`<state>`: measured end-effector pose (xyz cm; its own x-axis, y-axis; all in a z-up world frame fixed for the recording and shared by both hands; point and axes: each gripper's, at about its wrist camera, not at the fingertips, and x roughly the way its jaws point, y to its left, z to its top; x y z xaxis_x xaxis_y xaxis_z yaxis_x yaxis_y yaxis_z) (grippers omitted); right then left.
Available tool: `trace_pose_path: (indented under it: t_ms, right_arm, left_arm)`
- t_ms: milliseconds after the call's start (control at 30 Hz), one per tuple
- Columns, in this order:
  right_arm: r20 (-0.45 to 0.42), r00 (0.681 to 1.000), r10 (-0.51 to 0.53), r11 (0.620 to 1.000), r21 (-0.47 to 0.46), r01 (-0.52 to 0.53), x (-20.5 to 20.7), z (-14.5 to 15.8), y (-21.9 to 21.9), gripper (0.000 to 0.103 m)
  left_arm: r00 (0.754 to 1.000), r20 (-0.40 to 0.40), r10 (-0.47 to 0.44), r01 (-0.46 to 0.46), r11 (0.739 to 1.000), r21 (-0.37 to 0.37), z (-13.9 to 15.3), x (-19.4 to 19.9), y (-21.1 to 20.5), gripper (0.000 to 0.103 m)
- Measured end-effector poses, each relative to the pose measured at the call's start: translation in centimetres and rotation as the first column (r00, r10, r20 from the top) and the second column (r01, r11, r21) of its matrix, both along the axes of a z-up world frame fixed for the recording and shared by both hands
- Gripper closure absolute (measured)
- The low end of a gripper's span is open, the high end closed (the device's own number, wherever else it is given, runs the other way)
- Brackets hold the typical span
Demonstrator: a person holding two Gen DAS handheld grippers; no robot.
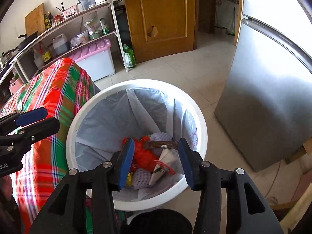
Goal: Collect trash
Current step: 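Move both open grippers back over the table to the last packets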
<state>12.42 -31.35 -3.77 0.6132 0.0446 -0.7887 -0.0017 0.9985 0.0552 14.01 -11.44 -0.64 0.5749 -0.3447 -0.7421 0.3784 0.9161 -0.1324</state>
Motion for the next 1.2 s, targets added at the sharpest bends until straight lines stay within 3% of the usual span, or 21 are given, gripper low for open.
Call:
trace_pose_path:
  t_ms: [467, 733, 967, 1200]
  right_arm:
    - [0.085, 0.995, 0.060, 0.998, 0.006, -0.060, -0.8, 3.0, 3.8, 0.056]
    - [0.127, 0.985, 0.117, 0.993, 0.004, -0.118, -1.0, 4.2, 7.1, 0.055]
    - [0.146, 0.972, 0.182, 0.982, 0.013, -0.186, -0.9, 4.7, 10.6, 0.055]
    - [0.154, 0.958, 0.244, 0.966, 0.044, -0.253, -0.1, 5.0, 14.2, 0.055]
  left_arm:
    - [0.990, 0.088, 0.111, -0.110, 0.994, -0.018, 2.7, -2.4, 5.1, 0.033]
    - [0.972, 0.127, 0.199, -0.200, 0.980, -0.009, 3.8, -3.8, 9.2, 0.031]
    - [0.942, 0.132, 0.307, -0.308, 0.951, -0.017, 3.8, -4.9, 14.4, 0.028]
    - [0.885, 0.102, 0.454, -0.453, 0.891, -0.028, 2.8, -5.7, 21.1, 0.026]
